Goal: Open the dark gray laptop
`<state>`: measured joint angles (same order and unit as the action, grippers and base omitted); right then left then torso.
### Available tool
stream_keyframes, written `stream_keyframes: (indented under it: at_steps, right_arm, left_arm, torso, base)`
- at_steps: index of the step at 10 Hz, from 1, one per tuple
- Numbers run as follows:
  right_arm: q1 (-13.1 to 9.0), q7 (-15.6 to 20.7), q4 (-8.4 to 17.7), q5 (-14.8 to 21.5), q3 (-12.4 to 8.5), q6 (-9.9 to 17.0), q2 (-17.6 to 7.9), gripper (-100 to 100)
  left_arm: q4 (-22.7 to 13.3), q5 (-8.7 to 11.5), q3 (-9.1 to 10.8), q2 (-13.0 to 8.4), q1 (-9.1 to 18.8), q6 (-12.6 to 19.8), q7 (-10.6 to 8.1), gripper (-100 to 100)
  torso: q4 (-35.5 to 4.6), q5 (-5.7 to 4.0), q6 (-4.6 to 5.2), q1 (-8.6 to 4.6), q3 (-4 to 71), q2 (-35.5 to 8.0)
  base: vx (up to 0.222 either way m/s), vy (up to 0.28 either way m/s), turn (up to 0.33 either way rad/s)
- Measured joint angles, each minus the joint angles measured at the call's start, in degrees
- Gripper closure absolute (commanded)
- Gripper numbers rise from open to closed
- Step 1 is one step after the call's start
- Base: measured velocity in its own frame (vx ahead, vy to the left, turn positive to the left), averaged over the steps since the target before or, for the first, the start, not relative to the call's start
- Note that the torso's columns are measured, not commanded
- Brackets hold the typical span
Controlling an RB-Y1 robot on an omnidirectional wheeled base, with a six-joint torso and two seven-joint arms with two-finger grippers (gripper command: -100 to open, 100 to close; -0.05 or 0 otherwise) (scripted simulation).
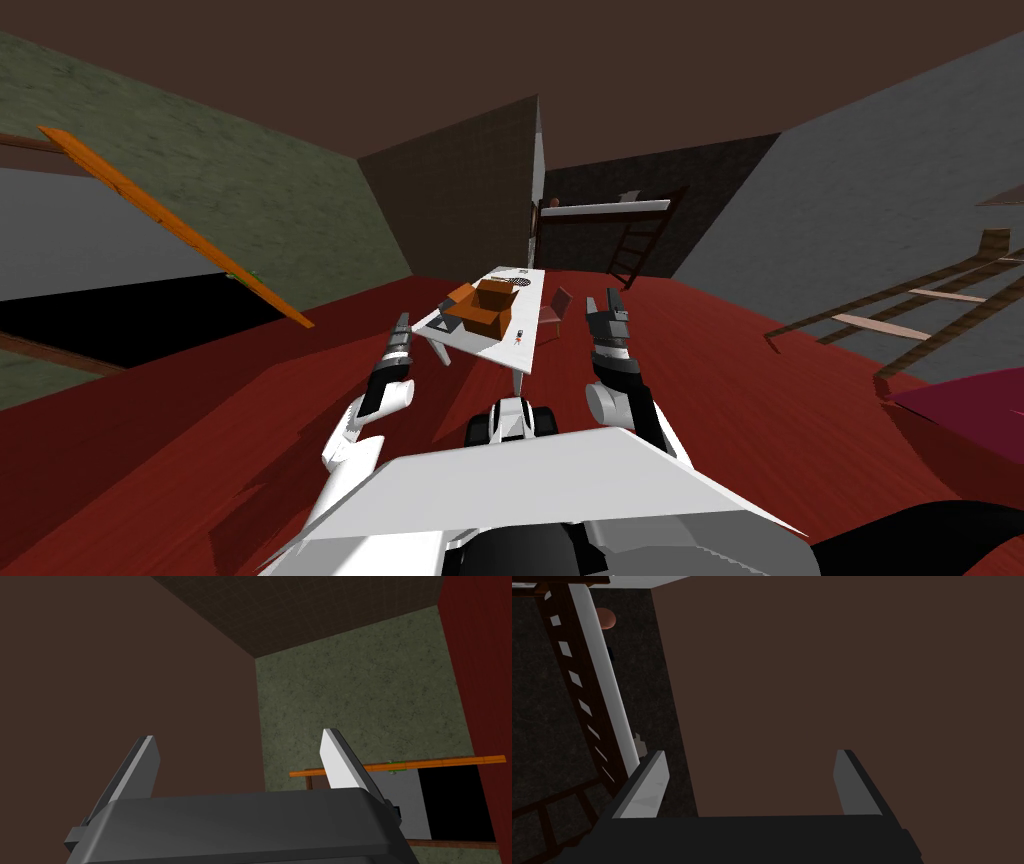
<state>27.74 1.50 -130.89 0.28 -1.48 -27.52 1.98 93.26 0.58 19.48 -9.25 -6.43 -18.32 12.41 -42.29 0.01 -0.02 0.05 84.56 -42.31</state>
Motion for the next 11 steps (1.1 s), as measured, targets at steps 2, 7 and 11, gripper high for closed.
stream_keyframes:
  at_steps: [2, 7, 11]
  right_arm:
    - [0.0, 0.0, 0.0, 0.0, 0.0, 0.0, 0.0, 0]
    - [0.0, 0.0, 0.0, 0.0, 0.0, 0.0, 0.0, 0]
    - [0.0, 0.0, 0.0, 0.0, 0.0, 0.0, 0.0, 0]
  left_arm:
    - [-3.5, 0.3, 1.02, -0.8, 2.4, 0.4, 0.90, -100]
    - [-11.9, 1.0, 2.93, -1.9, 7.8, 2.3, 4.33, -100]
    - [-18.9, 1.8, 3.91, -3.2, 12.6, 3.4, 7.17, -100]
  torso:
    - [0.0, 0.00, 0.01, -0.01, 0.0, 0.0]
    - [0.0, -0.01, 0.00, -0.03, 0.0, 0.0]
    - [0.0, -0.02, 0.02, -0.08, 0.0, 0.0]
  base:
    - [0.011, -0.022, -0.055]
    - [0.014, -0.028, -0.051]
    - [0.018, -0.023, -0.036]
